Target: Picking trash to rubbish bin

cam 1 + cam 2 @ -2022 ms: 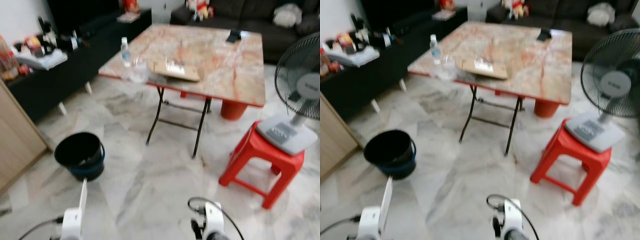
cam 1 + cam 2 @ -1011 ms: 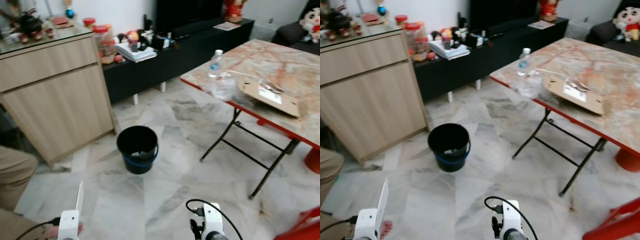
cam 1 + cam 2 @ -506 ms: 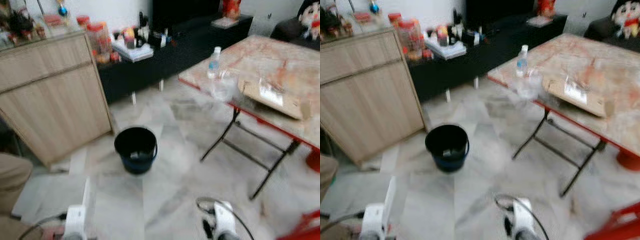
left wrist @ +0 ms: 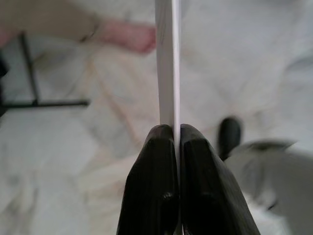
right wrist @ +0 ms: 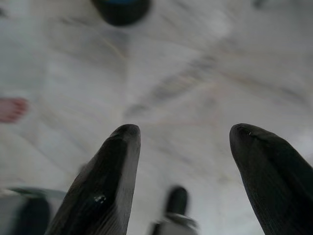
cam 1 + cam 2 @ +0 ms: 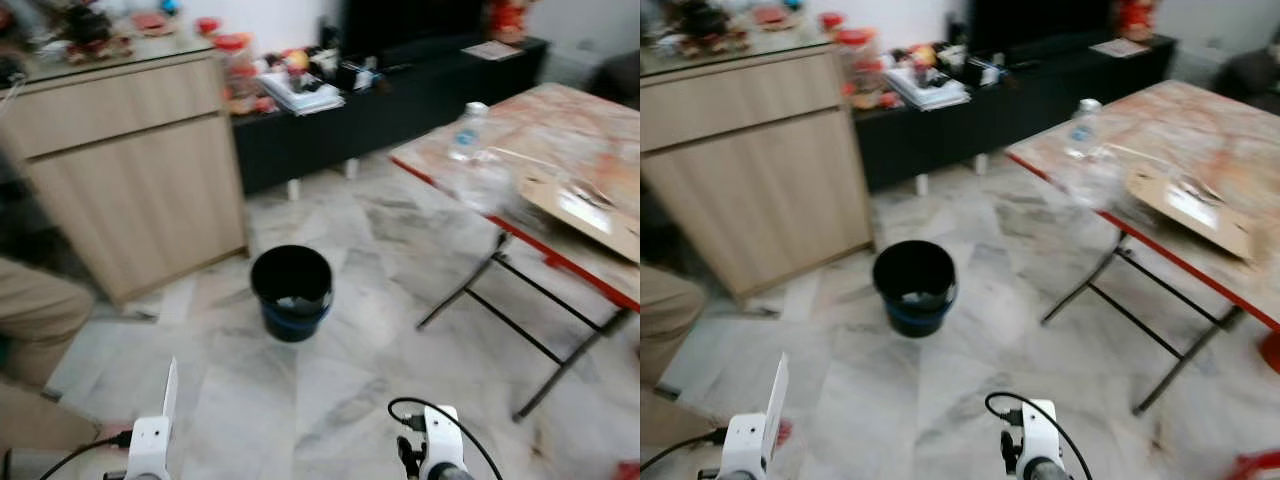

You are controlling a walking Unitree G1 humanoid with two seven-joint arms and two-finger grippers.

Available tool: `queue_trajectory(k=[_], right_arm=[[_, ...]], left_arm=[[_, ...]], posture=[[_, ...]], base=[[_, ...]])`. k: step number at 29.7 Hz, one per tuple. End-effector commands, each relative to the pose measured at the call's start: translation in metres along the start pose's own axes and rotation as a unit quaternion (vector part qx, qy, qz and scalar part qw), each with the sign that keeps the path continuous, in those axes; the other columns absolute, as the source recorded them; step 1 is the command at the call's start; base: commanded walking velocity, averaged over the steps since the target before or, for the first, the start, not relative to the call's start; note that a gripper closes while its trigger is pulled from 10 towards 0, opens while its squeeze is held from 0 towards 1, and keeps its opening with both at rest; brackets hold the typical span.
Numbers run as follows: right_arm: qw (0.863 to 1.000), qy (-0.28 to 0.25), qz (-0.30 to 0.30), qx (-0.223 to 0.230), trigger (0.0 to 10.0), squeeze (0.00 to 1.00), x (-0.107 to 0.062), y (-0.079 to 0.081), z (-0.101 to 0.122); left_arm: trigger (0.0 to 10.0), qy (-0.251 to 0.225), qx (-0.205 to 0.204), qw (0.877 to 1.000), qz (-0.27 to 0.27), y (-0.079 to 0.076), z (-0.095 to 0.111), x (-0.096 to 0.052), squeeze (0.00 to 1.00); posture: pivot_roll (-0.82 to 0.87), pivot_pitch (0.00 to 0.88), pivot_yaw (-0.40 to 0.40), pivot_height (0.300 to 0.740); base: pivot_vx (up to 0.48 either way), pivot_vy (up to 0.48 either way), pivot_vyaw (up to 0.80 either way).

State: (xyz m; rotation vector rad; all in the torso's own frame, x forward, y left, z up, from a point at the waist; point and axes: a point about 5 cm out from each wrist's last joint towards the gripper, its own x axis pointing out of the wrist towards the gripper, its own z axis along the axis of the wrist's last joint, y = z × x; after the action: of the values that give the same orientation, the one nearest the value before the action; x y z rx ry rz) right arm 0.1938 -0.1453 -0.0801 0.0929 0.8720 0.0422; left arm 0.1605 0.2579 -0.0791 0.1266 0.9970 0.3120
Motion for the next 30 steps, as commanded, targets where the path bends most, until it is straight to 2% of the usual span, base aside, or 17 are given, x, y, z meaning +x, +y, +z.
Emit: queue_trajectory(k=[1, 15, 19, 30], right_arm=[[1.0, 0.007, -0.014, 0.007, 10.0, 0.0, -0.0022, -0.0096, -0.0049], [1.0, 0.008, -0.018, 0.012, 10.0, 0.0, -0.0027, -0.0121, -0.0061], [1.0, 0.005, -0.011, 0.009, 10.0, 0.0, -0.0019, -0.0099, -0.0036], [1.0, 0.006, -0.004, -0.005, 10.0, 0.0, -0.0015, -0.008, -0.0031]], left_arm=[[10.0, -0.019, 0.001, 1.0, -0.007, -0.0072, 0.0139, 0.0015, 0.0], [10.0, -0.021, 0.005, 1.0, -0.009, -0.0091, 0.0151, 0.0016, 0.0], [10.0, -0.021, 0.006, 1.0, -0.01, -0.0099, 0.0155, 0.0016, 0.0], [10.0, -0.019, 0.005, 1.0, -0.013, -0.0116, 0.0137, 0.0013, 0.0]], posture=[[0.06, 0.039, -0.012, 0.74], [0.06, 0.021, -0.012, 0.74], [0.06, 0.015, -0.016, 0.74], [0.06, 0.0, -0.025, 0.74]], base=[[0.304, 0.0, 0.0], [0.325, 0.0, 0.0], [0.334, 0.0, -0.52], [0.334, 0.0, 0.0]])
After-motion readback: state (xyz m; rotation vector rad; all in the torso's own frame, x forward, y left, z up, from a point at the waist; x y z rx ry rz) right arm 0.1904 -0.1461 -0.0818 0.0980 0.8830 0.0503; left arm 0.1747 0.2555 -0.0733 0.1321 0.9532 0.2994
